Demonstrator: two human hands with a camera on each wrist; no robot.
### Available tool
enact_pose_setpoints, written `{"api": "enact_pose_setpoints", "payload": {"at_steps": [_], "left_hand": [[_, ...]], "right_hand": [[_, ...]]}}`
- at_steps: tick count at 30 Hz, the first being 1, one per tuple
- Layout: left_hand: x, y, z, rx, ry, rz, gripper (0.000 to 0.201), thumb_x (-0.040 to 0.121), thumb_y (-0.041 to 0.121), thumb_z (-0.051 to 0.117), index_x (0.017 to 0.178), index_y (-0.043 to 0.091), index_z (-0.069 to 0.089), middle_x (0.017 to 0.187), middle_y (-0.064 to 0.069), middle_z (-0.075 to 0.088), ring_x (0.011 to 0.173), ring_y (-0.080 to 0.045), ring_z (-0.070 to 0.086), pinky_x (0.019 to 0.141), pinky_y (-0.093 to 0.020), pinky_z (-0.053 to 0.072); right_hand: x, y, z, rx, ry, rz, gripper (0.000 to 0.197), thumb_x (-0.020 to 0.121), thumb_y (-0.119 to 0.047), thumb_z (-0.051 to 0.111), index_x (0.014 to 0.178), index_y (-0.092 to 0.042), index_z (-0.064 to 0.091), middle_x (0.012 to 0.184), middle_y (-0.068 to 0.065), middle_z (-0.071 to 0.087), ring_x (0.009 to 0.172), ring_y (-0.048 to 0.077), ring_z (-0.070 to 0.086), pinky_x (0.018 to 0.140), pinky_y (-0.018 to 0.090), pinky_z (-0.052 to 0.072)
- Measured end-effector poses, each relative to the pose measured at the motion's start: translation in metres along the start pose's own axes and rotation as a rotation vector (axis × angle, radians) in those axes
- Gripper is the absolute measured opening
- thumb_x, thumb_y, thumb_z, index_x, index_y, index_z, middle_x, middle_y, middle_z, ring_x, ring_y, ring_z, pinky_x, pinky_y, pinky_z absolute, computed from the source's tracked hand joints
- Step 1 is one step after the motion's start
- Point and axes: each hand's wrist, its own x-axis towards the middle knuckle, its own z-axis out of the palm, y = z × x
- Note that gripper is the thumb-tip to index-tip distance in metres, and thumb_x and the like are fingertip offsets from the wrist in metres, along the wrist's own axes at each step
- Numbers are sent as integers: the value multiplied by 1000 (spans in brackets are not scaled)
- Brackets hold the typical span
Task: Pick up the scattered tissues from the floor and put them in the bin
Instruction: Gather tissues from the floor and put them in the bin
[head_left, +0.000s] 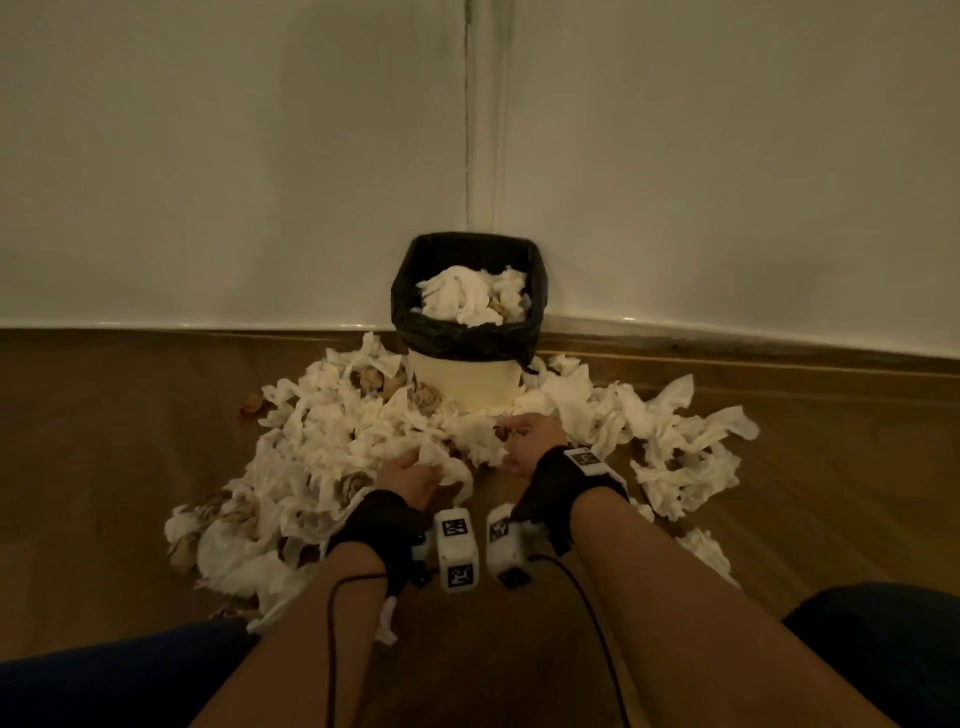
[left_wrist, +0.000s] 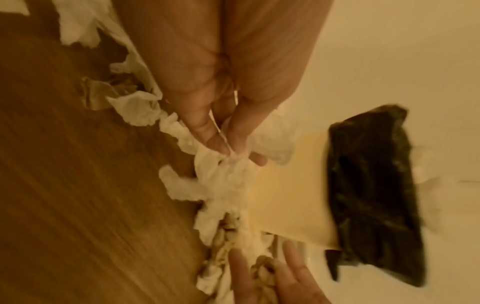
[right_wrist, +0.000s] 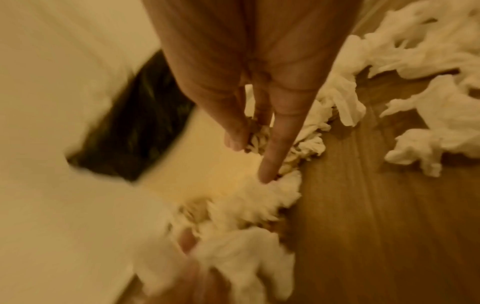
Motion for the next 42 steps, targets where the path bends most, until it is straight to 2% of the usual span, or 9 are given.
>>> {"api": "enact_pose_setpoints", "payload": {"at_steps": [4,8,15,19,28,32,36,38,42], "left_hand": [[-38,33,14,-263,-108,63,38,94,-10,37,129,-1,47,130,-18,48,117,-35,50,86,-31,48],[-77,68,24,-408,-151,141,38,96,-10,31,132,-5,43,115,-18,55,80,-23,56,52,-19,55],[-130,111,40,-334,-191,197,46,95,-3,18,134,3,42,77,-10,46,59,-14,36,47,-22,37],[-138,126,51,-260,-161,279,49,87,-9,26,128,7,48,96,-10,49,61,-14,34,54,-23,28],[-133,141,69,-173,-159,522,24,102,11,28,122,5,37,78,-9,53,50,-16,61,48,-22,51],[-116,139,68,-251,-229,460,21,100,10,27,102,7,47,51,-2,49,37,-12,47,40,-20,40],[-104,139,73,152,-47,584,43,100,42,27,119,11,50,74,2,55,62,-9,52,62,-23,44],[-98,145,76,435,16,639,42,102,33,26,129,8,46,114,-8,57,105,-24,55,93,-32,42],[-82,161,80,732,104,655,33,100,8,31,125,0,49,132,-22,47,125,-32,42,104,-31,32]], "right_hand": [[-37,-43,-25,439,-15,-32,31,93,6,40,120,-1,54,72,9,50,56,18,53,77,40,55],[-85,-82,-52,583,-2,-100,32,94,10,33,116,-5,49,69,11,45,57,19,40,53,28,41],[-155,-120,-79,545,-36,-152,46,90,9,21,122,-9,48,68,5,38,55,13,27,52,24,20],[-169,-124,-97,371,-90,-277,47,93,13,25,134,-5,38,73,6,37,57,13,32,52,25,26],[-158,-128,-115,449,-119,-533,28,97,6,36,125,5,42,84,14,57,65,23,62,56,20,56],[-139,-136,-119,469,-75,-579,21,92,5,49,112,0,51,84,12,61,55,17,68,56,23,57],[-119,-135,-114,234,71,-593,25,86,-10,65,110,-10,61,82,-1,66,53,9,65,45,17,48],[-106,-133,-110,169,161,-589,24,83,-14,69,106,-13,64,82,-2,66,46,4,60,41,12,42],[-74,-131,-97,4,286,-522,25,86,-13,65,111,-14,64,102,8,66,74,17,64,68,22,55]]}}
